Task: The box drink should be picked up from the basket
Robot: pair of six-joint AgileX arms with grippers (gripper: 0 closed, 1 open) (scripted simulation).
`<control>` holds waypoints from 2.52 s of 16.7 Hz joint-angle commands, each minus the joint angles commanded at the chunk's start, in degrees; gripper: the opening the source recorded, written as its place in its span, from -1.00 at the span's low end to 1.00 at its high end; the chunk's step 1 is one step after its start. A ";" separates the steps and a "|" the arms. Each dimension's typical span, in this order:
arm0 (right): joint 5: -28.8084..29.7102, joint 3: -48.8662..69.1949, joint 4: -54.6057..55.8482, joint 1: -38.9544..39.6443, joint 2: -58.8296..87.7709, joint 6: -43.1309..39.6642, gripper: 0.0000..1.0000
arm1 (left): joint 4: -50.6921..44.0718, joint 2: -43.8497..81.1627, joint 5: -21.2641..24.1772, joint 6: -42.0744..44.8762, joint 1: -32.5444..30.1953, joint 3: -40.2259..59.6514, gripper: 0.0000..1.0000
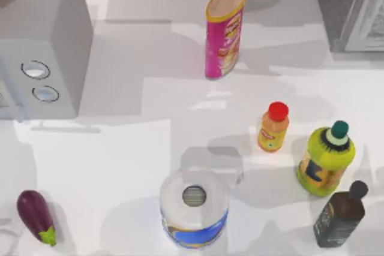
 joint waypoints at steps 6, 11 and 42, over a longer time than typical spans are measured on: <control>0.00 0.00 0.00 0.00 0.00 0.00 1.00 | -12.31 2.70 2.50 -0.12 -0.50 13.80 -1.00; 0.00 0.00 0.00 0.00 0.00 0.00 1.00 | -13.24 2.76 2.76 -0.05 -0.33 14.82 -1.00; 0.00 0.00 0.00 0.00 0.00 0.00 1.00 | -7.13 -91.63 -16.24 -1.01 -17.92 -86.46 -1.00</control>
